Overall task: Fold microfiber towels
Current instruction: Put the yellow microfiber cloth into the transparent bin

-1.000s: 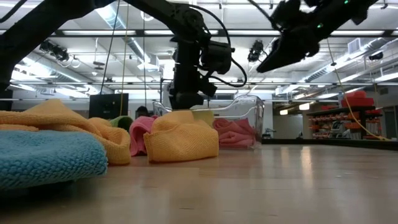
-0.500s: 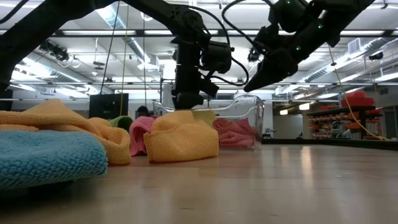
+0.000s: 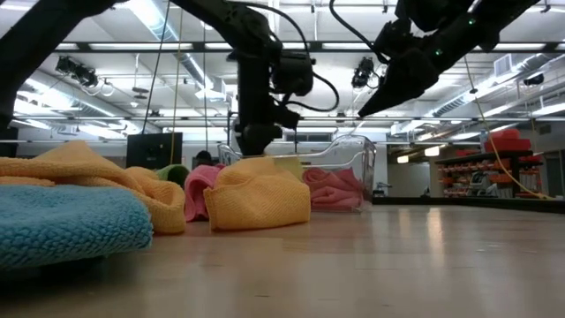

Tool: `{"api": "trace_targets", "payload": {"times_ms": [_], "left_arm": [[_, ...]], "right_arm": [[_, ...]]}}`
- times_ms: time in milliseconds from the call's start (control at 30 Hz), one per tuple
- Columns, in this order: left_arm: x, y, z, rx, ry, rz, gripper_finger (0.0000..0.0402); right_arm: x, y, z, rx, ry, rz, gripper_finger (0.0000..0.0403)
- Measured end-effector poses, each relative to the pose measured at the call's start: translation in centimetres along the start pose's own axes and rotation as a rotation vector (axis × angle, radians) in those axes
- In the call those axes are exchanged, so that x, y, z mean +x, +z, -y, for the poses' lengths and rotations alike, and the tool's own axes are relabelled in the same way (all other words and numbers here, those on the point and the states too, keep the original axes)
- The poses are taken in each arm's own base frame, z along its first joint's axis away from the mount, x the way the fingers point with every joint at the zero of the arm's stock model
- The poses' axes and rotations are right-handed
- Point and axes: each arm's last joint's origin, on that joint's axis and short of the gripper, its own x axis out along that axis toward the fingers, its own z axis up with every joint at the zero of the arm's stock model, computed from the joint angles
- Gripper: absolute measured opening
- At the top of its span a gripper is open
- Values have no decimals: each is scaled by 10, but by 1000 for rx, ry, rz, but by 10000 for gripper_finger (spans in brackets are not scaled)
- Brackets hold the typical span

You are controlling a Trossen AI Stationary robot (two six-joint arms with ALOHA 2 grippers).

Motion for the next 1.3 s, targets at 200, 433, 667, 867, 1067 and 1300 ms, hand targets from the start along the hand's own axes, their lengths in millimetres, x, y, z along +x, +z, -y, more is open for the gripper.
{"api": "trace_targets", "payload": {"times_ms": [200,433,667,867,1067,1300], "left_arm": [[-6,-17,-2,-60,-45,113,40],[9,-31,-14,-145,-45,101,34],[10,-31,-15,-156,-48,110,26],[9,-31,-15,-173,-50,108,38],[10,-33,-15,-174,-49,85,32],[3,-33,-10,-164,-54,104,26]], "right_arm": [[0,1,0,1,-2,10,193],[0,1,-2,19,7,13,193],[21,2,-4,-24,17,36,193],[46,18,6,-22,30,39,193],[86,24,15,-46,108,63,193],[122,17,22,-35,96,142,193]]}}
